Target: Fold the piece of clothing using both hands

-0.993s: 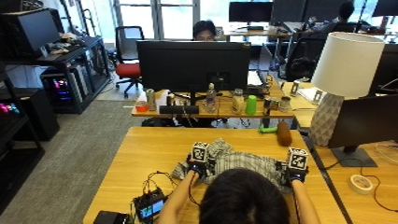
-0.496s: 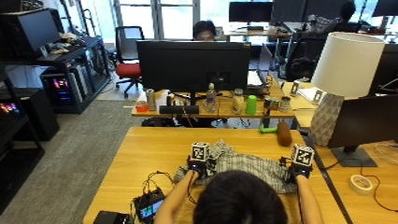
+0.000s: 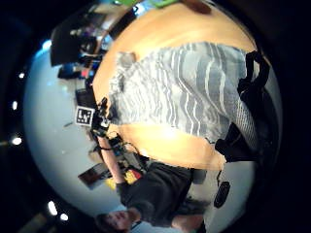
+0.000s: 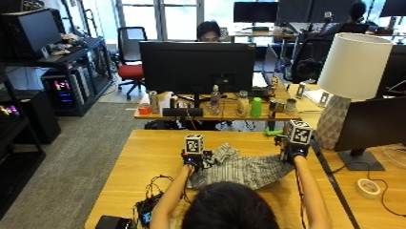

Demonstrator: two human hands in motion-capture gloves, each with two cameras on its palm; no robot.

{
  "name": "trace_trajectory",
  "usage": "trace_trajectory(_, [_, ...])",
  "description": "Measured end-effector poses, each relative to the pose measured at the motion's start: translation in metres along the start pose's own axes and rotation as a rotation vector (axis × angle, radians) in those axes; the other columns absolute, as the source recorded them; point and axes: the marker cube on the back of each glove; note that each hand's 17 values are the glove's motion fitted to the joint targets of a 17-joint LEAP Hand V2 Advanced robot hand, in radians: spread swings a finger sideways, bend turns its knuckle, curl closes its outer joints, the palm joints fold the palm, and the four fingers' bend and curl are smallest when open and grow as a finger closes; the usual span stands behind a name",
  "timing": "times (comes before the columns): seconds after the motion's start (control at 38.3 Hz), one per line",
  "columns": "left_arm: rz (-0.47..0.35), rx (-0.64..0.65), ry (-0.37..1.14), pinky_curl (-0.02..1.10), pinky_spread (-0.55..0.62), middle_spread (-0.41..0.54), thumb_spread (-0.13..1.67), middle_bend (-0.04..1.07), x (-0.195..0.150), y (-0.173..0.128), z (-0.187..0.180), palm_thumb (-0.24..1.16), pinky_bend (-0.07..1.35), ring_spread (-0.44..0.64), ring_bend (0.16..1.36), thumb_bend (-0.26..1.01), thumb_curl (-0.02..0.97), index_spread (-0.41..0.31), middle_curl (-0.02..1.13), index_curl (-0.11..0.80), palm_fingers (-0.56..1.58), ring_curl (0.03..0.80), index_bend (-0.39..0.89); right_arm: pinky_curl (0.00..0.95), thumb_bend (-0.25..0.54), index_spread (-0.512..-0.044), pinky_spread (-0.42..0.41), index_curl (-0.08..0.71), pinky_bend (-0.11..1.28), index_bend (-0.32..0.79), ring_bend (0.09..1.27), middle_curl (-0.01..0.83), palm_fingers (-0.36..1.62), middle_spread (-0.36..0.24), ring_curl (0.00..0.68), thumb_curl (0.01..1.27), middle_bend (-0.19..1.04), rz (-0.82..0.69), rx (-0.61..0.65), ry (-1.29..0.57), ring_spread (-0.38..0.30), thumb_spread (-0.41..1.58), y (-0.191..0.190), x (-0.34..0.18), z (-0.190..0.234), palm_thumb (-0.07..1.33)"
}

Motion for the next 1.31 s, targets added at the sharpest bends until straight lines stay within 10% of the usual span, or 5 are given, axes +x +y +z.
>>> trace_trajectory(0.37, [-0.255, 0.206, -0.212, 0.35, 0.32, 0.212, 1.12, 0.19, -0.056, 0.045, -0.057, 0.08, 0.67, 0.34, 0.70, 0.00, 0.225, -0.056, 0.29, 0.224, 0.05, 0.320, 0.11, 0.405, -0.028, -0.227, -0.342, 0.430, 0.62, 0.15, 0.61, 0.522, 1.26, -0.148, 0.475, 0.65, 0.31, -0.157, 0.098, 0.206, -0.254, 0.27, 0.016, -0.202, -0.059, 1.08])
trace_trajectory(0.73, [-0.223, 0.296, -0.154, 0.33, 0.33, 0.185, 1.20, 0.19, -0.136, 0.050, -0.065, 0.14, 0.60, 0.30, 0.69, -0.01, 0.226, -0.041, 0.30, 0.248, 0.11, 0.309, 0.15, 0.437, -0.031, -0.222, -0.338, 0.396, 0.66, 0.11, 0.65, 0.536, 1.18, -0.150, 0.502, 0.69, 0.32, -0.292, -0.097, 0.250, -0.260, 0.20, 0.051, -0.392, 0.043, 1.07])
trace_trajectory(0.81, [-0.138, 0.281, -0.135, 0.33, 0.34, 0.182, 1.20, 0.19, -0.134, 0.075, -0.062, 0.14, 0.59, 0.30, 0.69, -0.01, 0.225, -0.040, 0.31, 0.253, 0.11, 0.308, 0.15, 0.445, -0.032, -0.225, -0.338, 0.370, 0.68, 0.06, 0.67, 0.536, 1.14, -0.148, 0.508, 0.70, 0.31, -0.324, -0.137, 0.233, -0.260, 0.20, 0.050, -0.409, 0.066, 1.07])
trace_trajectory(0.99, [-0.438, 0.326, -0.295, 0.32, 0.36, 0.178, 1.22, 0.18, -0.194, 0.054, -0.051, 0.15, 0.56, 0.32, 0.66, -0.01, 0.224, -0.040, 0.31, 0.268, 0.11, 0.298, 0.16, 0.468, -0.035, -0.256, -0.329, 0.256, 0.80, -0.07, 0.70, 0.505, 0.89, -0.129, 0.518, 0.69, 0.19, -0.370, -0.190, 0.040, -0.237, 0.43, 0.057, -0.432, 0.083, 1.00])
trace_trajectory(1.31, [-0.444, 0.324, -0.233, 0.32, 0.38, 0.176, 1.23, 0.17, -0.202, 0.056, -0.050, 0.16, 0.54, 0.33, 0.64, -0.01, 0.222, -0.039, 0.31, 0.283, 0.12, 0.287, 0.15, 0.428, -0.029, -0.284, -0.216, 0.159, 0.83, 0.03, 0.66, 0.458, 0.81, -0.079, 0.459, 0.57, 0.19, -0.444, 0.042, -0.189, -0.168, 0.94, 0.088, -0.407, -0.018, 0.85])
